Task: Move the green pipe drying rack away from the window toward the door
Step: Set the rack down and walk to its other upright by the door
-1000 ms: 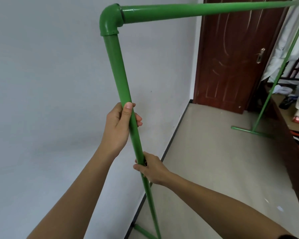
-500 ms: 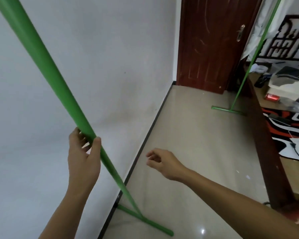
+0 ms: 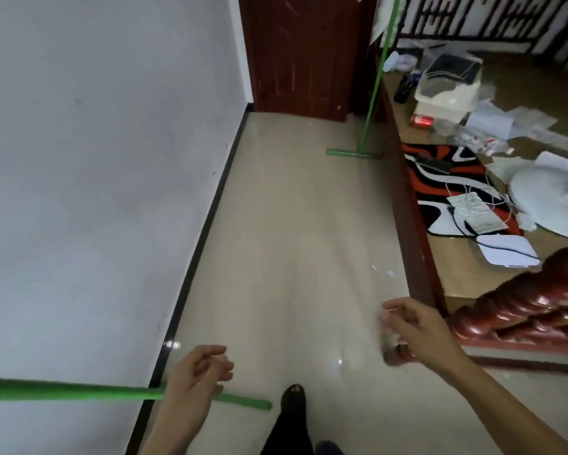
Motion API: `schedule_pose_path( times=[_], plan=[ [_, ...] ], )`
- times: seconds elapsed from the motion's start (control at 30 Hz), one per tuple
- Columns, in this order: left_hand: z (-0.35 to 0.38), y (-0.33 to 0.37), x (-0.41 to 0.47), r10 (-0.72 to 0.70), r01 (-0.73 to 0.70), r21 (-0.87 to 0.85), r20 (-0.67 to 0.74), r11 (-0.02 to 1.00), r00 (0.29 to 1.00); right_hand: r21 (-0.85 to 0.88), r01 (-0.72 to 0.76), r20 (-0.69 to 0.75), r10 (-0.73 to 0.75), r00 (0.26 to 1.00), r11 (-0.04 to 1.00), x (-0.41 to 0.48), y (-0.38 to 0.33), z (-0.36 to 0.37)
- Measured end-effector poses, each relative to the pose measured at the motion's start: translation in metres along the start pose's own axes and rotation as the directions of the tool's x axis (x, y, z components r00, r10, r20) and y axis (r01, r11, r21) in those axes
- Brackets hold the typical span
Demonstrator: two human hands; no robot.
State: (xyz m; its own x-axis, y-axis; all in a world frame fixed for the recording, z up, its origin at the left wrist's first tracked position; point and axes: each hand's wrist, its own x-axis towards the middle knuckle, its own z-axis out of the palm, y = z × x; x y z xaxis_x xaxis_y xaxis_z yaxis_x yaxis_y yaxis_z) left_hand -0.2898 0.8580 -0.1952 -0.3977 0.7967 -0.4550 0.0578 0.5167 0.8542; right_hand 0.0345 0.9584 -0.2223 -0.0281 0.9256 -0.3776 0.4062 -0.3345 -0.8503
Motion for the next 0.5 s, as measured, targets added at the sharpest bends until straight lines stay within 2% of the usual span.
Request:
schedule_pose_path(
  times=[0.23, 0.5],
  plan=[
    [0.085, 0.073, 0.133, 0.07, -0.08, 0.078, 0.122, 0.994, 0.99, 0.121, -0.04, -0.188, 0.063, 0.98, 0.992, 0.097, -0.004, -0.049],
    [0.177, 0.22, 0.265, 0.179, -0.231, 0.153, 0.294, 0.961, 0.939, 0.292, -0.026, -0.371, 0.138, 0.918, 0.956, 0.226, -0.062, -0.117]
  ],
)
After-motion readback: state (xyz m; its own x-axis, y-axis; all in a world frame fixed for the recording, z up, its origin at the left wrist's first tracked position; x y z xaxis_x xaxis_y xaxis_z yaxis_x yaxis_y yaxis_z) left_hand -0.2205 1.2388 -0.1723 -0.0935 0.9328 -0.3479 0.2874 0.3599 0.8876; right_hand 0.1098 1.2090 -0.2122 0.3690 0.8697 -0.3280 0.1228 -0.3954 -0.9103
